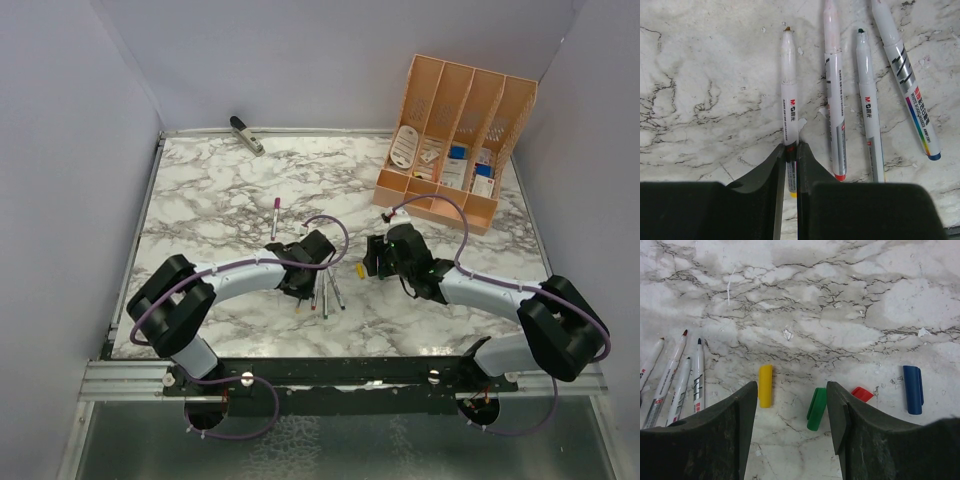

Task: Insert the pens into the pen caps

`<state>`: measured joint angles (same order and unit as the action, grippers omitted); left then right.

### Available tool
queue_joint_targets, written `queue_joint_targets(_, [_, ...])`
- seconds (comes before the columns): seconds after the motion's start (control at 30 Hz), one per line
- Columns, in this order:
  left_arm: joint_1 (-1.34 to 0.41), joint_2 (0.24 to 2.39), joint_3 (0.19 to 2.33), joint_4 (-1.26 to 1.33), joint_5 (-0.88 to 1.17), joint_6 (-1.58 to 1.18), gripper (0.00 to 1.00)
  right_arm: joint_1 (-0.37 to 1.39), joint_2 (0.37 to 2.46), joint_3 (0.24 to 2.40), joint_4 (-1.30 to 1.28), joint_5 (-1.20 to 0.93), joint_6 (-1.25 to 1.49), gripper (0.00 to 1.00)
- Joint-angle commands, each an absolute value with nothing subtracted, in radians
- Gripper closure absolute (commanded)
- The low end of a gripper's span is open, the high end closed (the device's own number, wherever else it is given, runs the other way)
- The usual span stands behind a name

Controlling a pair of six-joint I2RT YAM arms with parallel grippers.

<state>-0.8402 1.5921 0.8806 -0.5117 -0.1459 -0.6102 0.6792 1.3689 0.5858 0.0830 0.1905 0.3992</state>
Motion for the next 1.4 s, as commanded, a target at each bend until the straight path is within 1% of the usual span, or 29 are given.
queue_joint_targets(0.0, [-0.85,1.69,0.834,-0.566,-0.067,-0.597,0.97,0.677,1.371,0.592,0.104,0.176,0.406,0.43])
queue_joint_targets(0.07, [-0.849,1.725,0.846,-0.578,-0.053,-0.586,0.96,0.676,1.371,0.59,0.104,0.178,0.408,0.43])
queue_joint_targets(0.13, [-0.851,1.743,0.857,-0.591,-0.047,-0.572,0.91,0.676,1.371,0.588,0.105,0.176,0.411,0.43])
queue_joint_targets(0.23, [-0.851,1.764,0.873,-0.621,-0.045,-0.552,0.81,0.677,1.37,0.586,0.105,0.176,0.416,0.43])
queue_joint_targets(0.33, [-0.851,1.779,0.897,-0.65,-0.046,-0.536,0.75,0.677,1.366,0.583,0.109,0.178,0.421,0.43])
queue_joint_targets(0.43, [-0.849,1.799,0.927,-0.683,-0.047,-0.519,0.71,0.676,1.36,0.578,0.115,0.182,0.422,0.43])
queue_joint_targets(0.53, [-0.849,1.817,0.947,-0.704,-0.052,-0.507,0.69,0.677,1.354,0.573,0.12,0.186,0.422,0.43])
queue_joint_targets(0.73, [-0.85,1.848,0.966,-0.713,-0.055,-0.497,0.69,0.676,1.341,0.566,0.12,0.199,0.423,0.43])
queue_joint_targets(0.93, [-0.849,1.867,0.969,-0.713,-0.029,-0.485,0.77,0.677,1.342,0.571,0.118,0.209,0.422,0.43])
queue_joint_targets(1.27, [-0.849,1.887,0.951,-0.713,0.03,-0.443,0.78,0.676,1.34,0.574,0.115,0.21,0.429,0.43])
queue_joint_targets(1.37, [-0.85,1.9,0.958,-0.712,0.039,-0.433,0.83,0.676,1.335,0.572,0.115,0.21,0.43,0.43])
